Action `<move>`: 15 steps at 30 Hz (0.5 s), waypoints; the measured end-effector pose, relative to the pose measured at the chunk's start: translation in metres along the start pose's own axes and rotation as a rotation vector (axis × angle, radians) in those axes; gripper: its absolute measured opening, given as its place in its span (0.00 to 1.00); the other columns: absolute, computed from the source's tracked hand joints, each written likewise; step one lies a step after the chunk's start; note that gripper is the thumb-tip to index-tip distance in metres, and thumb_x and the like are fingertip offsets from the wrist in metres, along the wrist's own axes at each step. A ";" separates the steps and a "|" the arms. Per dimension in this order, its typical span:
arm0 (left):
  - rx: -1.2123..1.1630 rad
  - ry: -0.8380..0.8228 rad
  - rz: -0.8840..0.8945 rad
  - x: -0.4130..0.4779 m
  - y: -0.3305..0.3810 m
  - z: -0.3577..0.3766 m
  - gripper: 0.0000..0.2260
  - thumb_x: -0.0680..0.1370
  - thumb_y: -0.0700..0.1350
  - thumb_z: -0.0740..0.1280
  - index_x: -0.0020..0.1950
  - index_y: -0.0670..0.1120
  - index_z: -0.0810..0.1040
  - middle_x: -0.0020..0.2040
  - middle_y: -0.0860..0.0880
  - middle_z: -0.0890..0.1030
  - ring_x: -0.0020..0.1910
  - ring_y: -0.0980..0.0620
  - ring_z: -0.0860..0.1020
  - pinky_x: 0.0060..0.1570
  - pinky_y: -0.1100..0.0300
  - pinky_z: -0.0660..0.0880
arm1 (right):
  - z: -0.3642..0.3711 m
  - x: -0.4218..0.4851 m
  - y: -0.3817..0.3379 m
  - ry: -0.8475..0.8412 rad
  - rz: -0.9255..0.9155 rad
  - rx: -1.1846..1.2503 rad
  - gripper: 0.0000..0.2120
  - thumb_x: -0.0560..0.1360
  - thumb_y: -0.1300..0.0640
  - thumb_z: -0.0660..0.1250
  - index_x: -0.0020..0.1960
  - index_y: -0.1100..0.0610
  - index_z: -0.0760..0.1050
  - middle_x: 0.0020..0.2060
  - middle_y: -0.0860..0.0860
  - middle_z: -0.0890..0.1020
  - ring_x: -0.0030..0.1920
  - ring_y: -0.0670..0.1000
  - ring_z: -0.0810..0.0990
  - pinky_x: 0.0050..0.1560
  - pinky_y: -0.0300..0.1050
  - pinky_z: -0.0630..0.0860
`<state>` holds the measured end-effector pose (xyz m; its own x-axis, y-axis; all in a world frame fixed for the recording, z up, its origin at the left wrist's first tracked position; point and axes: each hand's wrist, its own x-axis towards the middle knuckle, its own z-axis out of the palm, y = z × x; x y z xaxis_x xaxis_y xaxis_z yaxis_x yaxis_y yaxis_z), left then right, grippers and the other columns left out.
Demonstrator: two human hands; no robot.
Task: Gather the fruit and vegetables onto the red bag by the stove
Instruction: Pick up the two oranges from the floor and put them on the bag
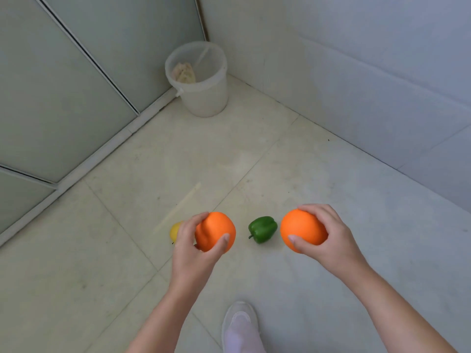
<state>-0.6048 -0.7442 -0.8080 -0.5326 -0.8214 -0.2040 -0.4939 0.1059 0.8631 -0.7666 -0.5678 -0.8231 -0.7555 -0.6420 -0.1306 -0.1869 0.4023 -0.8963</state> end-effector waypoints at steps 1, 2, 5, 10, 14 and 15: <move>-0.002 -0.003 0.002 -0.005 0.018 -0.009 0.22 0.68 0.41 0.75 0.51 0.62 0.71 0.53 0.62 0.72 0.51 0.71 0.71 0.44 0.66 0.71 | -0.007 -0.003 -0.022 0.008 -0.001 0.011 0.24 0.61 0.50 0.74 0.53 0.39 0.70 0.55 0.37 0.70 0.54 0.33 0.69 0.46 0.23 0.67; -0.007 -0.004 0.001 -0.010 0.035 -0.019 0.22 0.68 0.41 0.75 0.51 0.63 0.71 0.53 0.62 0.72 0.50 0.73 0.70 0.43 0.67 0.71 | -0.015 -0.006 -0.044 0.014 -0.003 0.024 0.23 0.60 0.49 0.73 0.53 0.39 0.69 0.55 0.37 0.70 0.54 0.33 0.69 0.46 0.23 0.67; -0.033 0.006 -0.003 -0.027 0.089 -0.049 0.21 0.68 0.40 0.75 0.51 0.62 0.72 0.54 0.59 0.74 0.50 0.73 0.70 0.40 0.71 0.73 | -0.037 -0.015 -0.107 0.017 -0.012 0.039 0.24 0.60 0.48 0.72 0.53 0.38 0.69 0.56 0.38 0.70 0.55 0.34 0.69 0.47 0.23 0.67; -0.077 0.041 -0.008 -0.068 0.188 -0.103 0.20 0.66 0.44 0.76 0.52 0.60 0.73 0.55 0.54 0.76 0.52 0.69 0.71 0.43 0.69 0.74 | -0.078 -0.029 -0.218 0.036 -0.037 0.079 0.25 0.61 0.47 0.72 0.56 0.42 0.71 0.56 0.39 0.71 0.55 0.34 0.69 0.46 0.24 0.68; -0.040 0.091 0.015 -0.095 0.259 -0.139 0.21 0.67 0.42 0.77 0.55 0.55 0.75 0.54 0.59 0.74 0.52 0.70 0.71 0.52 0.53 0.75 | -0.115 -0.045 -0.306 0.027 -0.087 0.111 0.25 0.60 0.43 0.72 0.56 0.41 0.71 0.57 0.39 0.71 0.55 0.35 0.71 0.47 0.26 0.70; -0.058 0.116 0.003 -0.103 0.276 -0.146 0.21 0.67 0.41 0.76 0.56 0.53 0.75 0.54 0.58 0.74 0.52 0.69 0.71 0.53 0.52 0.74 | -0.125 -0.049 -0.324 0.030 -0.104 0.116 0.26 0.59 0.41 0.71 0.56 0.41 0.71 0.57 0.39 0.71 0.55 0.36 0.71 0.47 0.27 0.70</move>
<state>-0.5863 -0.7119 -0.4813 -0.4495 -0.8807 -0.1495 -0.4503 0.0789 0.8894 -0.7469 -0.5852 -0.4730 -0.7545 -0.6559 -0.0238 -0.1925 0.2558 -0.9474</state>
